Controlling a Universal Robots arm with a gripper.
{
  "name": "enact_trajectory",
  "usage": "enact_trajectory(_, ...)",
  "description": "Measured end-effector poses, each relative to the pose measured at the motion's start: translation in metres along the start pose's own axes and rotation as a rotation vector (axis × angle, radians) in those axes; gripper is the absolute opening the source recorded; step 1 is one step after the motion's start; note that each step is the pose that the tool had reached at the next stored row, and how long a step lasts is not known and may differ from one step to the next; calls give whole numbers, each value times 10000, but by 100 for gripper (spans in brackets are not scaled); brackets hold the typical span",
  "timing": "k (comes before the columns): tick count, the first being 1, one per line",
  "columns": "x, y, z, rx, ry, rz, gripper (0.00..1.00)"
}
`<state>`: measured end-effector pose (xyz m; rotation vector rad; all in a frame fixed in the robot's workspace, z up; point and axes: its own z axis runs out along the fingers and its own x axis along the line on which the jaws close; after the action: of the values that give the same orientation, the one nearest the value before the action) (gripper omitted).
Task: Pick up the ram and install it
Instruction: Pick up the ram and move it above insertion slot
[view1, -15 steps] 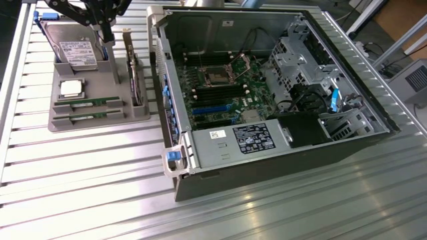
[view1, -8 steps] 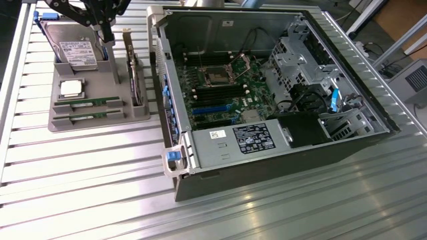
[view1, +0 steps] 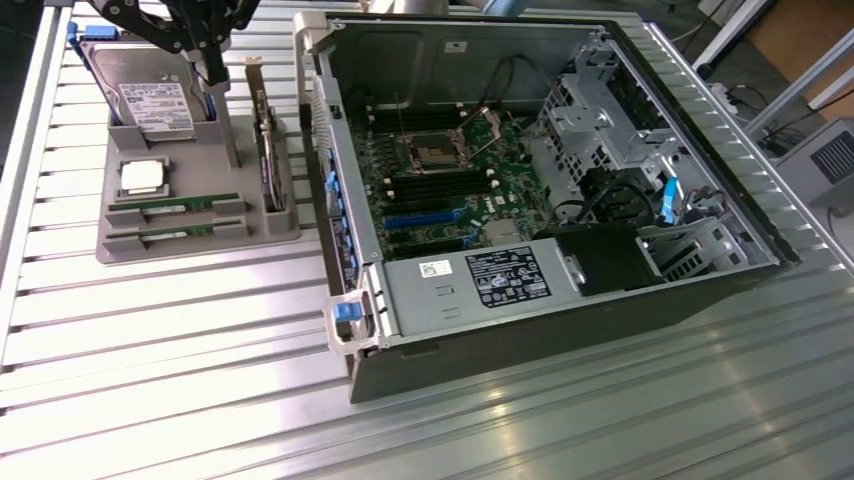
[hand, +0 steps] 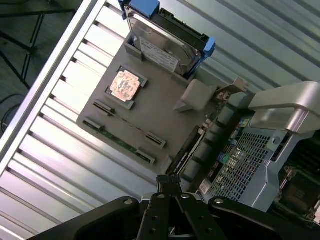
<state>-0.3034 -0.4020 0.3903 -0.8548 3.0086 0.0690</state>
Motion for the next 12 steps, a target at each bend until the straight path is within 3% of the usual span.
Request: enact_trajectory(12,0,0,0,-12,23,-573,10)
